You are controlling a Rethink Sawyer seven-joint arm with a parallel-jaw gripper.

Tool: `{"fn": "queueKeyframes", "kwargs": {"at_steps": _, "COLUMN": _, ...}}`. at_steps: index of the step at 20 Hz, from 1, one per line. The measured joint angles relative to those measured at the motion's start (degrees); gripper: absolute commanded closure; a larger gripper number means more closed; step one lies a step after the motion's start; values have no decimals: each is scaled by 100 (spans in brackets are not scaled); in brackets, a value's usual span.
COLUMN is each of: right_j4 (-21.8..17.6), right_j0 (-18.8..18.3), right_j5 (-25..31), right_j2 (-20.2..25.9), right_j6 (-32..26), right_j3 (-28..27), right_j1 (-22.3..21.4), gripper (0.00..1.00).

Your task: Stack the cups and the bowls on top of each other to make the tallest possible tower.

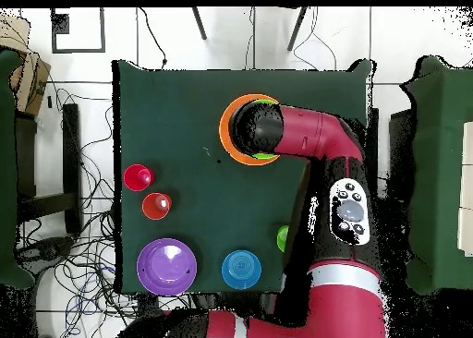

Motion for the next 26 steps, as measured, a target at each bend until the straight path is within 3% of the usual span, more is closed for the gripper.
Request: {"fn": "queueKeyframes", "kwargs": {"at_steps": 26, "right_j4": 1, "right_j0": 442, "right_j5": -124, "right_j2": -510, "right_j6": 0, "right_j3": -55, "right_j1": 173, "gripper": 100}}
